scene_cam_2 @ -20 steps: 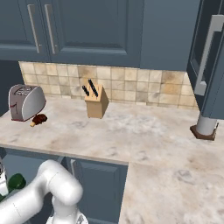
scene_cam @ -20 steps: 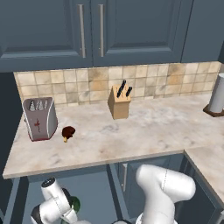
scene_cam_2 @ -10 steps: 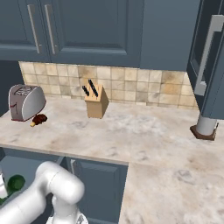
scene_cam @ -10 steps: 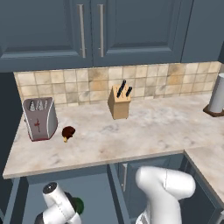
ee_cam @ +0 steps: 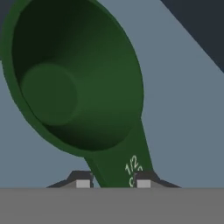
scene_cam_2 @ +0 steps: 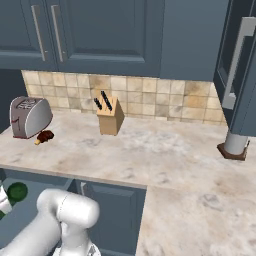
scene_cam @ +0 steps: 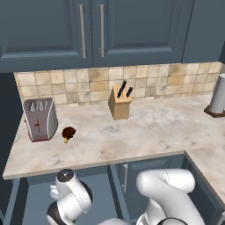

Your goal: Pick the measuring cup from the drawer and place it on the counter.

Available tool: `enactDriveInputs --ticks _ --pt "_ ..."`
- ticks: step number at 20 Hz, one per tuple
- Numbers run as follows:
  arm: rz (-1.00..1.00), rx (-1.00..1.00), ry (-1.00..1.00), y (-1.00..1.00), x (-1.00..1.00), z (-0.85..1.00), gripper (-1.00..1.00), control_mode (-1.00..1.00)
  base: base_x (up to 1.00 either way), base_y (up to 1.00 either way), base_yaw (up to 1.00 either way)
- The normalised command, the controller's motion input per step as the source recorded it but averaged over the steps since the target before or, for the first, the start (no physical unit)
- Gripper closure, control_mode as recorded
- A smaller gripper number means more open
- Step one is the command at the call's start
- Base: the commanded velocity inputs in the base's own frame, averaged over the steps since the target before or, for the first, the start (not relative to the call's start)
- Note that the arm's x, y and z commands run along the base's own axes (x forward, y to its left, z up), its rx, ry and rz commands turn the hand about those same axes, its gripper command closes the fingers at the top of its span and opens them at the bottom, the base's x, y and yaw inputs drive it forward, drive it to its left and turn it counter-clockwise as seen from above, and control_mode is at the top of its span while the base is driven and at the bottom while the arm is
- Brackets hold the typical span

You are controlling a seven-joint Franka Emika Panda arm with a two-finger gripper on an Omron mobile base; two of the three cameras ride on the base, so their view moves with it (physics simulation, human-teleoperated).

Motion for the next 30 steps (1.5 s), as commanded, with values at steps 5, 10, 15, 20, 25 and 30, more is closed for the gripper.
enactDriveInputs --ticks 5,10,15,20,25,30 --pt "0.1 0.14 0.0 -0.02 -0.07 1.0 1.0 -1.0 0.0 0.0 0.0" --pt "0.13 0.05 0.06 0.0 0.0 1.0 1.0 -1.0 0.0 0.0 0.0" --pt "0.1 0.0 0.09 -0.01 0.0 1.0 1.0 -1.0 0.0 0.0 0.0" --pt "0.01 0.0 0.01 0.0 0.08 1.0 1.0 -1.0 0.0 0.0 0.0" --pt "0.0 0.0 -0.12 0.0 0.5 1.0 1.0 -1.0 0.0 0.0 0.0" --pt "-0.09 0.0 -0.16 -0.11 0.89 0.88 1.0 -1.0 0.0 0.0 0.0"
